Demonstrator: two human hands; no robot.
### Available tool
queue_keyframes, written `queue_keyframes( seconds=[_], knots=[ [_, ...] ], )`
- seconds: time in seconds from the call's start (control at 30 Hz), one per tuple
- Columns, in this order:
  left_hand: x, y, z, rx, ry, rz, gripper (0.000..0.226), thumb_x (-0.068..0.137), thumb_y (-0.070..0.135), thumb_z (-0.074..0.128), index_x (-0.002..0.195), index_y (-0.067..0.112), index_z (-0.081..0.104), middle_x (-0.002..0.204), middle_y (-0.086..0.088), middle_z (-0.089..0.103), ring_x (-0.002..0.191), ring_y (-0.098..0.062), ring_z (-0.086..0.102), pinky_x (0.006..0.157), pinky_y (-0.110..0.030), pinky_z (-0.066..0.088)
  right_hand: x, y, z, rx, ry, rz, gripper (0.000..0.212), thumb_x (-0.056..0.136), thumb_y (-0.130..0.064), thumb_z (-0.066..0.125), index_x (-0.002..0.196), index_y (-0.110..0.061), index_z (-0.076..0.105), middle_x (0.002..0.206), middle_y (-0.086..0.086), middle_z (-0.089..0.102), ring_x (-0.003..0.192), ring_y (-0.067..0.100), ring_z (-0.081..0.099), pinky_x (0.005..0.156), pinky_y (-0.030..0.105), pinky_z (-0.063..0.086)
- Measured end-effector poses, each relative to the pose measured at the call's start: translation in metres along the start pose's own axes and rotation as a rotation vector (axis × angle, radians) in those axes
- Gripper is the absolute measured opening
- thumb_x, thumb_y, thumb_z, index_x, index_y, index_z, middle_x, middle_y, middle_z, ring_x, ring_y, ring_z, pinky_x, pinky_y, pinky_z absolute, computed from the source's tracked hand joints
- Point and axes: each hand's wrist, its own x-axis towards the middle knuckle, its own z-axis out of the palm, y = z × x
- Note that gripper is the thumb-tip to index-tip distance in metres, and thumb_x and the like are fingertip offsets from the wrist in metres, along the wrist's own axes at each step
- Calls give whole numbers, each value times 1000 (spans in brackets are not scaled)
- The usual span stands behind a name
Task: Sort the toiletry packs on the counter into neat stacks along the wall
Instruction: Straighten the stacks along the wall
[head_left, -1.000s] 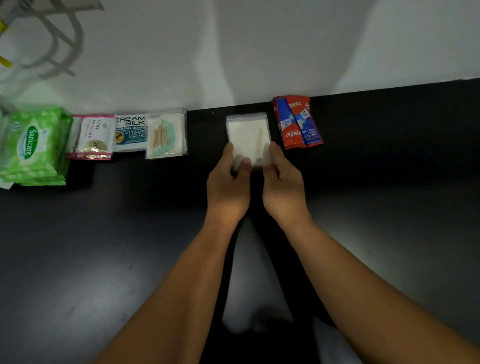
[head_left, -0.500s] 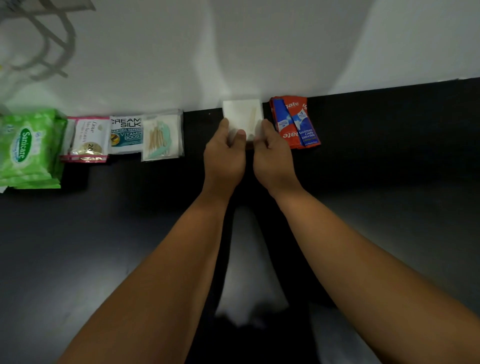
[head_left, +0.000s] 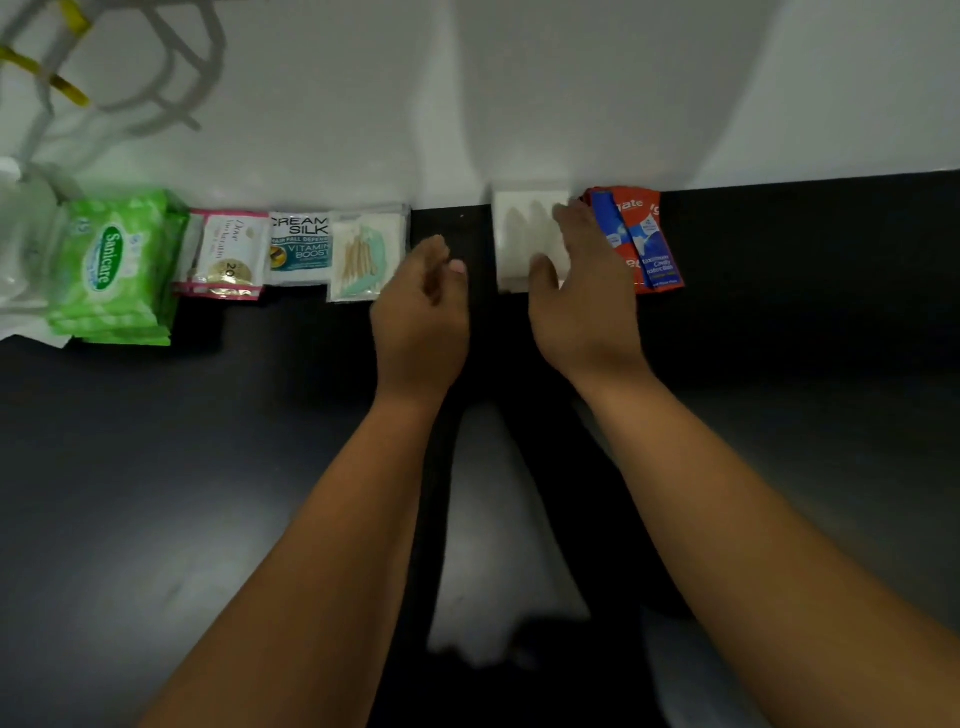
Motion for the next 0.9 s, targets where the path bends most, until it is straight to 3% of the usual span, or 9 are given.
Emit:
queue_keyframes(
  seconds=[0.07, 0.17, 0.23, 0.3, 0.37, 0.47, 0.53, 0.67, 0.9],
  knots=[
    [4, -13, -22, 104, 148, 40, 33, 94, 22, 57, 119, 4, 67, 111, -5, 72, 101, -13, 67, 92, -13, 48, -13, -12, 20, 123, 33, -102, 43, 97, -11, 52, 138, -2, 52, 144, 12, 52, 137, 19, 45, 117, 27, 31],
    [17, -39, -54, 240, 228, -16, 34, 93, 23, 54, 120, 6, 67, 113, -8, 71, 104, -19, 66, 91, -20, 46, -20, -26, 63, 254, -158, -36, 39, 96, -8, 51, 135, -4, 56, 135, 5, 60, 128, 14, 53, 110, 22, 39],
    [26, -54, -67, 268, 205, -62, 33, 93, 23, 56, 119, 6, 66, 111, -8, 71, 103, -21, 66, 89, -22, 46, -19, -35, 86, 282, -252, 32, 39, 96, -4, 48, 134, -6, 58, 127, -2, 62, 121, 10, 56, 101, 11, 40],
    [30, -62, -75, 283, 182, -65, 30, 91, 22, 59, 115, 5, 66, 107, -8, 71, 99, -21, 67, 86, -23, 47, -14, -39, 107, 283, -272, 70, 39, 94, -5, 45, 131, -9, 60, 126, 3, 66, 117, 16, 61, 101, 25, 48],
    [32, -62, -78, 277, 154, -26, 25, 91, 18, 61, 111, 4, 66, 103, -7, 71, 94, -17, 66, 78, -9, 44, -6, -43, 122, 250, -280, 101, 40, 93, -10, 43, 131, -8, 57, 125, 11, 65, 114, 24, 62, 98, 39, 52],
    [36, -57, -79, 261, 106, -29, 16, 89, 11, 59, 102, 5, 67, 91, 1, 67, 79, -5, 56, 64, 2, 34, 5, -52, 134, 227, -260, 156, 44, 86, -11, 41, 127, -4, 56, 120, 16, 64, 109, 30, 63, 96, 42, 53],
    [39, -56, -78, 256, 80, -13, 18, 87, 11, 58, 102, 6, 68, 89, 1, 68, 77, -6, 57, 65, -1, 35, 10, -56, 138, 259, -216, 200, 41, 83, -3, 43, 120, -4, 61, 114, 14, 67, 104, 26, 65, 94, 39, 54],
    [40, -61, -80, 187, -4, 60, 25, 87, 13, 57, 106, 4, 68, 96, -8, 73, 91, -20, 69, 80, -24, 52, 11, -57, 139, 307, -162, 237, 37, 82, 5, 43, 111, -2, 64, 105, 12, 69, 97, 23, 67, 87, 34, 56],
    [23, -58, -92, 134, -146, -1, 22, 92, 14, 56, 110, 10, 68, 101, -1, 73, 95, -13, 68, 75, -6, 44, -13, -59, 138, 370, -180, 276, 41, 85, 3, 40, 119, -2, 62, 115, 13, 68, 108, 23, 65, 98, 39, 53]
  ],
)
